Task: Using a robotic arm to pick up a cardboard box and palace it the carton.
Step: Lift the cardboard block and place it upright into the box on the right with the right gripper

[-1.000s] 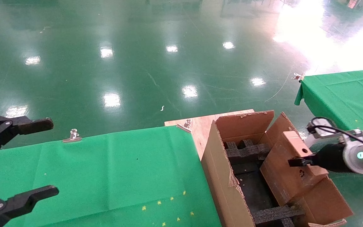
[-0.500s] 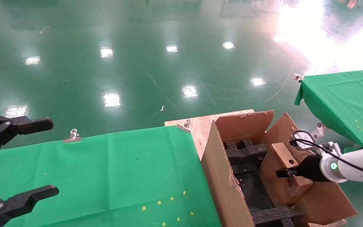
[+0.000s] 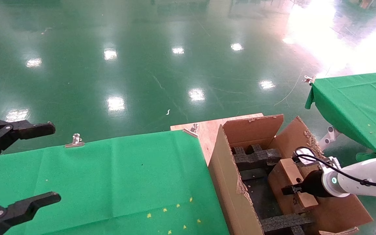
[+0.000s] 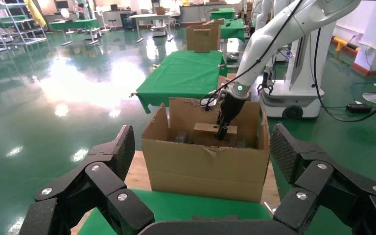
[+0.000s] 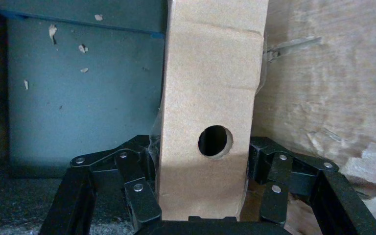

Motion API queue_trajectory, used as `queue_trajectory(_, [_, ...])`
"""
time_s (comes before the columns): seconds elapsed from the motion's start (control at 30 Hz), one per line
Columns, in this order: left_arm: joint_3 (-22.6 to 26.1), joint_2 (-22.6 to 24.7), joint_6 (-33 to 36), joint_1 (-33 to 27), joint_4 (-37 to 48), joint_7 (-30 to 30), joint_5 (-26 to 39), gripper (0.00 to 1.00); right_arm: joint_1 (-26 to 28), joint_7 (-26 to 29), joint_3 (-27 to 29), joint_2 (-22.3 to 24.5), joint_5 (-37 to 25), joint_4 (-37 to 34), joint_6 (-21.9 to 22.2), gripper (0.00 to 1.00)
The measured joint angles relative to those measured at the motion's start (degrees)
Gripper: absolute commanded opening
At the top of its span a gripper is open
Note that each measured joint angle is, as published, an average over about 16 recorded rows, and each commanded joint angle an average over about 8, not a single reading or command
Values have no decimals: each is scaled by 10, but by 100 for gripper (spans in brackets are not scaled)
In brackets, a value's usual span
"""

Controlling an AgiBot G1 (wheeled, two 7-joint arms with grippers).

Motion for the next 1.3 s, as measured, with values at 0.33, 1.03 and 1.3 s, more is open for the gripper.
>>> queue_trajectory(0.33, [0, 0, 0, 0, 0, 0, 0, 100, -2, -7, 1, -5, 6, -7, -1, 100])
queue_trajectory(1.03, [0, 0, 0, 0, 0, 0, 0, 100, 32, -11, 12, 9, 6, 10, -13, 100])
queue_trajectory(1.3, [0, 0, 0, 0, 0, 0, 0, 100, 83, -27, 37, 24, 17, 51, -21, 100])
